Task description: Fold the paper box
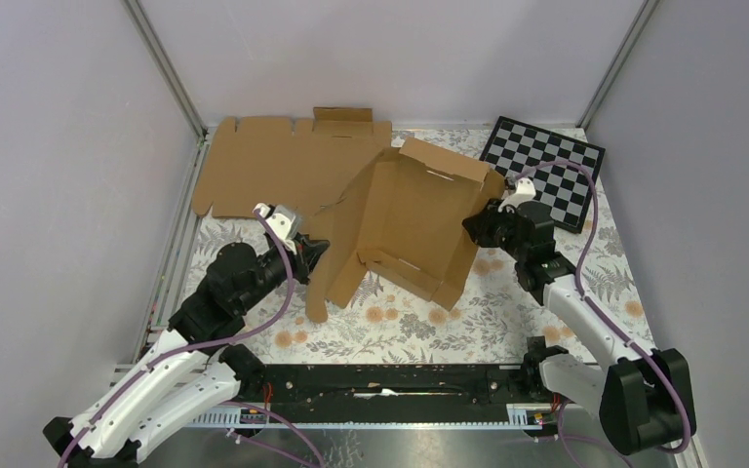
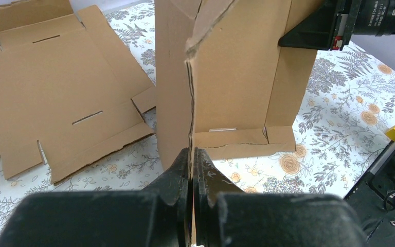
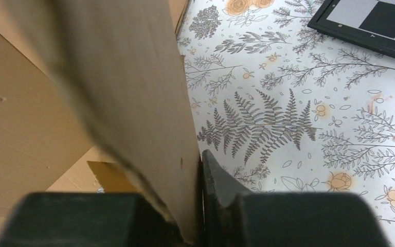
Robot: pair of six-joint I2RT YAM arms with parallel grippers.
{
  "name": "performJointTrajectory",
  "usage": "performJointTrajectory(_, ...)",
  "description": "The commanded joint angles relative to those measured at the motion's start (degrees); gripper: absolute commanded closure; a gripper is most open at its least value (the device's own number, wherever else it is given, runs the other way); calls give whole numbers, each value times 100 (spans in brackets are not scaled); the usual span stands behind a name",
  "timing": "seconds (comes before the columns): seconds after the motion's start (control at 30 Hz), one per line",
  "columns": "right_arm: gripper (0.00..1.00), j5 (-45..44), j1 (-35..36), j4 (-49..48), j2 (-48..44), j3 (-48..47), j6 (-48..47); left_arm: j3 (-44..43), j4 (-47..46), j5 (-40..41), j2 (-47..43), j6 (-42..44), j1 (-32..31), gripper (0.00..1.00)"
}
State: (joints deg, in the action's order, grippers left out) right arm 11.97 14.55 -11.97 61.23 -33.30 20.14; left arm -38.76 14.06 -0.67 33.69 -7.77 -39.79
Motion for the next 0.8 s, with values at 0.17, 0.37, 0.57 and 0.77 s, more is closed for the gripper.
performJointTrajectory(0.17, 100, -1168, 54, 635, -277, -34, 963, 46, -437, -147, -28, -288, -20, 100)
performJointTrajectory(0.37, 100, -1412, 243, 959, 52, -665, 1298, -13, -1169, -708, 369, -832, -20, 100)
performJointTrajectory(0.57, 97, -2705, 939, 974, 26, -984, 1330, 100, -1704, -659, 500, -1282, -14, 100)
performJointTrajectory(0.77, 87, -3414, 1558, 439, 27, 12, 1168, 956, -2459, -622, 505, -1872, -19, 100)
